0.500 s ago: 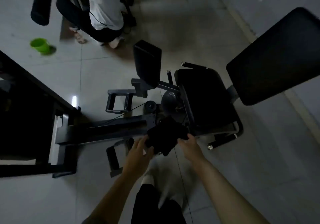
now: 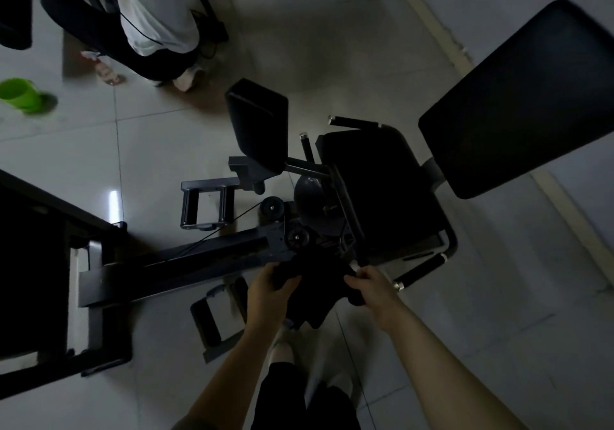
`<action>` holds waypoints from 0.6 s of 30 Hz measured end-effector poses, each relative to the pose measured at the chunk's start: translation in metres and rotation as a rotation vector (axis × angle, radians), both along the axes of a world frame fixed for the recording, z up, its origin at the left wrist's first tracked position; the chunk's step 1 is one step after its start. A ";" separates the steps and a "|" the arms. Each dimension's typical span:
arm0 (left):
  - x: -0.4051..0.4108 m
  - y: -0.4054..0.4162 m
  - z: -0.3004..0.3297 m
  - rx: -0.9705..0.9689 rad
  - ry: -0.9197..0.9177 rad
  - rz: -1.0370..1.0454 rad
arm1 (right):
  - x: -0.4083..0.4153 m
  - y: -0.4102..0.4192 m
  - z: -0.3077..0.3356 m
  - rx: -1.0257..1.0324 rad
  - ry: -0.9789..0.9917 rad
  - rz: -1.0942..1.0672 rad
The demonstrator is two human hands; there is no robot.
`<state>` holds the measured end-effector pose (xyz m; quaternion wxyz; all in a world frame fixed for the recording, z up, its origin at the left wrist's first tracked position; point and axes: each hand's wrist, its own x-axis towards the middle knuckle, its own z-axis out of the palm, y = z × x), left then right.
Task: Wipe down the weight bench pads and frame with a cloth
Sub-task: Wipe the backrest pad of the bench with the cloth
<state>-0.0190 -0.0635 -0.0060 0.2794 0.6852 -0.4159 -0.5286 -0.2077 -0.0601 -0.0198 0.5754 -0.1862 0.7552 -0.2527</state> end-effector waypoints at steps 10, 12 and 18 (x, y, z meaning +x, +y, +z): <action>0.009 -0.005 0.066 0.249 0.502 -0.090 | -0.022 0.006 0.111 -0.280 -0.049 0.159; 0.002 -0.005 0.069 0.360 0.468 -0.178 | -0.032 0.007 0.127 -0.285 -0.083 0.183; -0.041 -0.003 0.071 0.303 0.352 -0.037 | -0.066 0.015 0.147 -0.323 0.137 0.298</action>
